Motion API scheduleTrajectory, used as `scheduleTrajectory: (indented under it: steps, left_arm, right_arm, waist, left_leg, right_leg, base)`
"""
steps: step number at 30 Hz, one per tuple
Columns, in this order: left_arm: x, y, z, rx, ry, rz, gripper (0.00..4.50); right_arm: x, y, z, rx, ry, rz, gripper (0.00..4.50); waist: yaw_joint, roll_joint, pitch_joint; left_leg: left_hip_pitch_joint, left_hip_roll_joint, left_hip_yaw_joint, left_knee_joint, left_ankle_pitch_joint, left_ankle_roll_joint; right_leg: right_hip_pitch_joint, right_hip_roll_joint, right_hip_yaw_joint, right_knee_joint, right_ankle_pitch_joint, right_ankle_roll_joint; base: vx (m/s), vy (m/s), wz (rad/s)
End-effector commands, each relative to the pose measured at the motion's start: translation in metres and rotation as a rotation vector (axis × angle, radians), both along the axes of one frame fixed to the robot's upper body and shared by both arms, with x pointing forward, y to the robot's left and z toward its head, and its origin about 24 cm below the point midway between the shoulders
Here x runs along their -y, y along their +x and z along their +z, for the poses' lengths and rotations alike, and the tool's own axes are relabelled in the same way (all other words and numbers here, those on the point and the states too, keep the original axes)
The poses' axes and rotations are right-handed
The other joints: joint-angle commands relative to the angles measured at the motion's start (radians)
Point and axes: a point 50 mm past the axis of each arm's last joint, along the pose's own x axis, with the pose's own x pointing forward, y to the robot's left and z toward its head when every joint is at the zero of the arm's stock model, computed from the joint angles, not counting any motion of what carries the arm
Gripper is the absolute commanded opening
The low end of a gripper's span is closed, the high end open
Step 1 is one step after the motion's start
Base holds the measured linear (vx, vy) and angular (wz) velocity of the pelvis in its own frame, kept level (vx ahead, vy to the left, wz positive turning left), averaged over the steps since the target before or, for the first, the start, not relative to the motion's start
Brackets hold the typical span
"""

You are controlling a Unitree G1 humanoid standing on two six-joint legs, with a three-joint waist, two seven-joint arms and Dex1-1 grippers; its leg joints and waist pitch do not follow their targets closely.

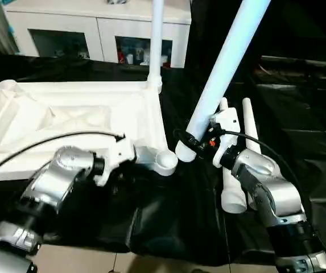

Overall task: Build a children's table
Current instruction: Insert table leg to table base

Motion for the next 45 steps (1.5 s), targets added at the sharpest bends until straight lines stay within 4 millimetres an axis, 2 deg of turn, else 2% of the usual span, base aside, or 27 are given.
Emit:
scheduleTrajectory:
  steps: [1, 2, 3, 5, 6, 8, 10, 14, 16, 19, 22, 23, 25, 27, 28, 30, 33, 34, 35, 36, 38, 39, 41, 42, 43, 44, 45]
  left_arm:
    - [0.002, 0.005, 0.013, 0.049, -0.029, -0.002, 1.34]
    - [0.003, 0.005, 0.018, 0.060, -0.043, -0.008, 1.14]
    - [0.006, 0.005, 0.028, 0.094, -0.082, -0.018, 1.14]
    - [0.007, 0.006, 0.036, 0.136, -0.078, -0.021, 1.51]
    - [0.005, 0.008, 0.036, 0.148, -0.047, -0.017, 1.62]
    - [-0.002, 0.012, 0.028, 0.149, 0.013, 0.003, 1.52]
    - [-0.009, 0.013, 0.020, 0.136, 0.064, 0.005, 1.96]
    - [-0.013, 0.012, 0.010, 0.098, 0.083, 0.006, 2.04]
    - [-0.013, 0.012, 0.007, 0.098, 0.100, 0.012, 2.40]
    - [-0.014, 0.013, 0.005, 0.098, 0.110, 0.022, 2.40]
    - [-0.017, 0.016, -0.003, 0.107, 0.147, 0.033, 2.87]
    - [-0.018, 0.016, -0.003, 0.107, 0.148, 0.033, 2.87]
    - [-0.018, 0.015, -0.006, 0.089, 0.149, 0.025, 2.29]
    - [-0.019, 0.014, -0.008, 0.065, 0.139, 0.025, 2.57]
    - [-0.018, 0.014, -0.008, 0.051, 0.123, 0.028, 2.56]
    - [-0.017, 0.014, -0.008, 0.046, 0.110, 0.026, 1.86]
    - [-0.017, 0.016, -0.008, 0.048, 0.101, 0.027, 2.10]
    - [-0.017, 0.016, -0.008, 0.051, 0.098, 0.026, 1.56]
    - [-0.017, 0.017, -0.008, 0.051, 0.098, 0.026, 1.33]
    - [-0.017, 0.017, -0.008, 0.049, 0.095, 0.025, 1.33]
    - [-0.019, 0.019, -0.008, 0.056, 0.112, 0.025, 1.63]
    - [-0.020, 0.019, -0.007, 0.056, 0.114, 0.024, 1.49]
    - [-0.020, 0.020, -0.007, 0.055, 0.113, 0.024, 0.79]
    - [-0.020, 0.020, -0.006, 0.051, 0.116, 0.021, 0.86]
    - [-0.020, 0.021, -0.006, 0.054, 0.119, 0.022, 1.27]
    - [-0.020, 0.021, -0.006, 0.049, 0.119, 0.018, 1.27]
    - [-0.021, 0.021, -0.005, 0.046, 0.116, 0.017, 0.98]
  right_arm:
    - [0.000, -0.001, 0.006, 0.014, 0.013, 0.018, 1.86]
    - [0.001, -0.002, 0.006, 0.013, 0.015, 0.023, 1.86]
    - [0.001, -0.004, 0.005, 0.016, 0.014, 0.029, 1.86]
    - [0.002, -0.004, 0.004, 0.022, 0.005, 0.014, 1.86]
    - [0.002, -0.004, 0.004, 0.020, 0.009, 0.007, 1.86]
    - [0.000, -0.005, 0.004, 0.018, 0.014, 0.008, 1.86]
    - [-0.001, -0.006, 0.004, 0.017, 0.013, 0.016, 1.86]
    - [-0.003, -0.007, 0.004, 0.015, 0.012, 0.036, 1.86]
    - [-0.003, -0.008, 0.004, 0.015, 0.014, 0.035, 1.86]
    - [-0.003, -0.008, 0.005, 0.016, 0.014, 0.033, 1.86]
    - [-0.005, -0.010, 0.004, 0.020, 0.011, 0.041, 1.86]
    - [-0.005, -0.010, 0.004, 0.020, 0.011, 0.041, 1.86]
    - [-0.005, -0.010, 0.004, 0.018, 0.011, 0.044, 1.86]
    - [-0.005, -0.009, 0.004, 0.017, 0.009, 0.045, 1.86]
    - [-0.005, -0.009, 0.004, 0.017, 0.007, 0.045, 1.86]
    - [-0.005, -0.009, 0.004, 0.018, 0.006, 0.046, 1.86]
    - [-0.004, -0.009, 0.004, 0.019, 0.003, 0.047, 1.86]
    - [-0.004, -0.009, 0.004, 0.019, 0.002, 0.048, 1.86]
    - [-0.004, -0.009, 0.004, 0.019, 0.002, 0.049, 1.86]
    - [-0.004, -0.010, 0.004, 0.019, 0.001, 0.049, 1.86]
    - [-0.003, -0.010, 0.003, 0.023, -0.009, 0.053, 1.86]
    - [-0.003, -0.010, 0.003, 0.024, -0.013, 0.054, 1.86]
    - [-0.003, -0.009, 0.003, 0.025, -0.013, 0.054, 1.86]
    - [-0.003, -0.009, 0.003, 0.027, -0.015, 0.052, 1.86]
    - [-0.002, -0.009, 0.003, 0.029, -0.016, 0.050, 1.86]
    - [-0.002, -0.009, 0.004, 0.030, -0.016, 0.049, 1.86]
    - [-0.002, -0.009, 0.004, 0.031, -0.017, 0.048, 1.86]
  waist:
    - [0.002, 0.011, -0.057]
    - [0.004, 0.018, -0.056]
    - [0.004, 0.022, -0.056]
    - [0.005, 0.020, -0.059]
    - [0.006, 0.020, -0.059]
    - [0.006, 0.018, -0.059]
    - [0.004, 0.022, -0.061]
    - [0.003, 0.027, -0.062]
    - [0.002, 0.027, -0.061]
    - [0.003, 0.028, -0.059]
    - [0.005, 0.028, -0.057]
    - [0.005, 0.027, -0.057]
    - [0.004, 0.027, -0.058]
    - [0.005, 0.029, -0.057]
    - [0.006, 0.029, -0.057]
    - [0.007, 0.029, -0.058]
    - [0.007, 0.030, -0.056]
    - [0.007, 0.029, -0.055]
    - [0.008, 0.029, -0.056]
    - [0.008, 0.030, -0.056]
    - [0.009, 0.033, -0.058]
    - [0.008, 0.032, -0.057]
    - [0.008, 0.032, -0.058]
    - [0.009, 0.032, -0.058]
    - [0.009, 0.031, -0.057]
    - [0.009, 0.034, -0.058]
    - [0.008, 0.033, -0.058]
  left_leg:
    - [-0.015, 0.027, 0.010, -0.083, -0.062, -0.006]
    - [-0.014, 0.027, 0.009, -0.083, -0.062, -0.007]
    - [-0.013, 0.027, 0.009, -0.083, -0.066, -0.009]
    - [-0.015, 0.029, 0.010, -0.082, -0.048, -0.010]
    - [-0.015, 0.026, 0.011, -0.082, -0.038, -0.006]
    - [-0.015, 0.021, 0.013, -0.082, -0.034, 0.000]
    - [-0.016, 0.022, 0.010, -0.084, -0.016, -0.004]
    - [-0.013, 0.024, 0.010, -0.084, 0.010, -0.004]
    - [-0.013, 0.027, 0.010, -0.085, -0.001, -0.004]
    - [-0.011, 0.028, 0.011, -0.086, -0.017, -0.003]
    - [-0.010, 0.028, 0.011, -0.088, -0.035, -0.007]
    - [-0.011, 0.028, 0.011, -0.088, -0.041, -0.010]
    - [-0.010, 0.029, 0.011, -0.088, -0.039, -0.012]
    - [-0.010, 0.031, 0.010, -0.089, -0.037, -0.014]
    - [-0.011, 0.030, 0.011, -0.089, -0.038, -0.015]
    - [-0.010, 0.030, 0.011, -0.088, -0.034, -0.015]
    - [-0.010, 0.029, 0.012, -0.089, -0.043, -0.015]
    - [-0.009, 0.029, 0.012, -0.089, -0.050, -0.017]
    - [-0.010, 0.030, 0.012, -0.089, -0.050, -0.017]
    - [-0.010, 0.031, 0.011, -0.090, -0.050, -0.018]
    - [-0.010, 0.030, 0.011, -0.089, -0.045, -0.018]
    - [-0.010, 0.030, 0.011, -0.089, -0.043, -0.018]
    - [-0.010, 0.030, 0.011, -0.088, -0.041, -0.018]
    - [-0.011, 0.030, 0.011, -0.089, -0.039, -0.018]
    - [-0.010, 0.030, 0.012, -0.088, -0.036, -0.017]
    - [-0.010, 0.030, 0.012, -0.088, -0.038, -0.018]
    - [-0.011, 0.030, 0.012, -0.088, -0.037, -0.020]
  right_leg:
    - [0.065, -0.074, 0.045, -0.074, -0.084, -0.206]
    - [0.065, -0.074, 0.045, -0.072, -0.078, -0.209]
    - [0.064, -0.074, 0.044, -0.073, -0.076, -0.210]
    - [0.068, -0.073, 0.043, -0.069, -0.025, -0.228]
    - [0.069, -0.071, 0.043, -0.069, -0.014, -0.228]
    - [0.072, -0.068, 0.044, -0.072, -0.019, -0.215]
    - [0.074, -0.068, 0.043, -0.070, -0.001, -0.205]
    - [0.073, -0.068, 0.042, -0.065, 0.071, -0.227]
    - [0.074, -0.070, 0.041, -0.065, 0.084, -0.240]
    - [0.074, -0.071, 0.042, -0.068, 0.065, -0.240]
    - [0.072, -0.073, 0.043, -0.072, 0.027, -0.232]
    - [0.074, -0.074, 0.044, -0.072, 0.017, -0.230]
    - [0.072, -0.074, 0.044, -0.072, 0.020, -0.231]
    - [0.071, -0.075, 0.045, -0.071, 0.029, -0.235]
    - [0.072, -0.075, 0.045, -0.070, 0.033, -0.238]
    - [0.072, -0.075, 0.045, -0.070, 0.039, -0.240]
    - [0.071, -0.074, 0.045, -0.072, 0.029, -0.239]
    - [0.071, -0.074, 0.045, -0.073, 0.017, -0.237]
    - [0.072, -0.076, 0.045, -0.073, 0.016, -0.237]
    - [0.072, -0.076, 0.045, -0.073, 0.015, -0.236]
    - [0.072, -0.075, 0.045, -0.072, 0.032, -0.238]
    - [0.072, -0.075, 0.045, -0.072, 0.033, -0.237]
    - [0.073, -0.075, 0.045, -0.071, 0.041, -0.239]
    - [0.074, -0.076, 0.045, -0.071, 0.044, -0.241]
    - [0.073, -0.076, 0.046, -0.072, 0.043, -0.241]
    - [0.073, -0.076, 0.046, -0.071, 0.042, -0.242]
    - [0.075, -0.076, 0.045, -0.071, 0.043, -0.243]
  base:
    - [0.000, 0.000, 0.00]
    - [0.000, 0.000, 0.00]
    - [0.000, 0.000, 0.00]
    - [0.000, 0.000, 0.00]
    - [0.000, 0.000, 0.00]
    - [0.000, 0.000, 0.00]
    - [0.000, 0.000, 0.00]
    - [0.000, 0.000, 0.00]
    - [0.000, 0.000, 0.00]
    - [0.000, 0.000, 0.00]
    - [0.000, 0.000, 0.00]
    - [0.000, 0.000, 0.00]
    - [0.000, 0.000, 0.00]
    - [0.000, 0.000, 0.00]
    - [0.000, 0.000, 0.00]
    - [0.000, 0.000, 0.00]
    - [0.000, 0.000, 0.00]
    - [0.000, 0.000, 0.00]
    - [0.000, 0.000, 0.00]
    - [0.000, 0.000, 0.00]
    - [0.000, 0.000, 0.00]
    - [0.000, 0.000, 0.00]
    - [0.000, 0.000, 0.00]
    - [0.000, 0.000, 0.00]
    - [0.000, 0.000, 0.00]
    - [0.000, 0.000, 0.00]
    - [0.000, 0.000, 0.00]
